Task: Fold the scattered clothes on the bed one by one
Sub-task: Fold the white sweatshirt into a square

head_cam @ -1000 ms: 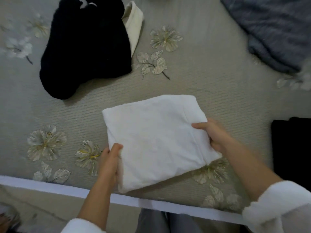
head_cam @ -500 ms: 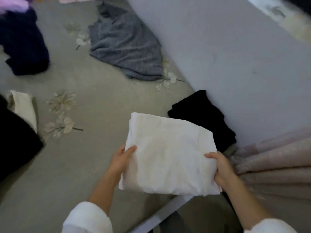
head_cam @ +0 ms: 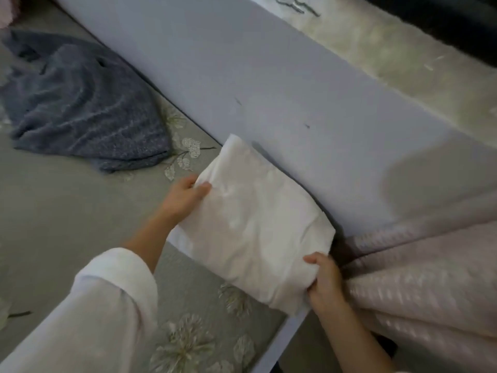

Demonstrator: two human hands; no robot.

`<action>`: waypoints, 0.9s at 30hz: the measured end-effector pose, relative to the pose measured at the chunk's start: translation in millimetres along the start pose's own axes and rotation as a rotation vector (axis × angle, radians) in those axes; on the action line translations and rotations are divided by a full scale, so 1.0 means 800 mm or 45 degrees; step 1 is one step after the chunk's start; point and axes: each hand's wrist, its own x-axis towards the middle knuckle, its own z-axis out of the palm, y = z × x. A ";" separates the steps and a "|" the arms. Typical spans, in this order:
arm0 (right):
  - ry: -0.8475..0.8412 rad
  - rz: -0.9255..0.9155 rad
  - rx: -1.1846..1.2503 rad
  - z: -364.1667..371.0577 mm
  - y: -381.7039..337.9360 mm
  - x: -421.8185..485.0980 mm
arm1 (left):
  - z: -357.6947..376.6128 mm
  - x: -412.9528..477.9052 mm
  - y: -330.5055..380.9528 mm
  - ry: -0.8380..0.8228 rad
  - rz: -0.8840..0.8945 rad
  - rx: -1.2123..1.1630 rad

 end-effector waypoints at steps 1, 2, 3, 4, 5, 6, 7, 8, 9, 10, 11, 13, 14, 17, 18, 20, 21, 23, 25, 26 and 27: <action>0.034 0.000 0.025 0.003 -0.001 0.006 | 0.001 0.009 0.006 -0.033 0.013 -0.012; 0.076 -0.007 0.037 0.004 -0.002 0.009 | 0.003 0.014 0.011 -0.086 0.022 -0.046; 0.118 -0.003 0.046 0.005 -0.003 0.010 | 0.005 0.018 0.011 -0.158 0.029 -0.099; 0.154 -0.003 0.058 0.004 -0.004 0.010 | 0.007 0.017 0.015 -0.231 0.035 -0.159; 0.184 -0.004 0.080 0.003 -0.006 0.006 | 0.008 0.017 0.015 -0.305 0.032 -0.215; 0.193 -0.019 0.112 0.001 -0.008 0.003 | 0.009 0.015 0.016 -0.379 0.023 -0.262; 0.181 -0.034 0.156 -0.002 -0.011 -0.002 | 0.010 0.015 0.014 -0.456 0.027 -0.304; 0.164 -0.042 0.213 -0.004 -0.013 -0.005 | 0.010 0.014 0.015 -0.526 0.023 -0.354; 0.147 -0.040 0.265 -0.006 -0.016 -0.007 | 0.009 0.019 0.014 -0.577 0.006 -0.406; 0.125 -0.032 0.277 -0.007 -0.016 -0.006 | 0.009 0.026 0.015 -0.603 -0.018 -0.441; 0.112 -0.006 0.248 -0.008 -0.013 -0.002 | 0.009 0.038 0.009 -0.593 -0.043 -0.463; 0.108 0.103 0.072 -0.006 -0.002 0.010 | 0.013 0.065 -0.009 -0.485 -0.094 -0.391; 0.109 0.169 -0.043 -0.003 0.004 0.016 | 0.016 0.076 -0.021 -0.416 -0.107 -0.285; 0.118 0.286 -0.277 0.006 0.016 0.032 | 0.029 0.095 -0.052 -0.323 -0.124 0.044; 0.120 0.287 -0.273 0.009 0.015 0.034 | 0.033 0.097 -0.055 -0.297 -0.116 0.093; 0.109 0.266 -0.208 0.009 0.012 0.039 | 0.037 0.099 -0.049 -0.232 -0.065 0.170; 0.110 0.249 -0.178 0.008 0.011 0.040 | 0.037 0.101 -0.045 -0.217 -0.017 0.217; 0.144 0.168 -0.094 0.005 0.009 0.036 | 0.034 0.097 -0.034 -0.242 0.084 0.231; 0.228 0.047 0.007 0.004 0.006 0.026 | 0.031 0.089 -0.023 -0.312 0.142 0.066; 0.234 -0.003 0.051 0.004 0.005 0.023 | 0.030 0.085 -0.018 -0.342 0.152 -0.053; 0.222 -0.028 0.107 0.003 0.002 0.019 | 0.028 0.082 -0.014 -0.371 0.146 -0.159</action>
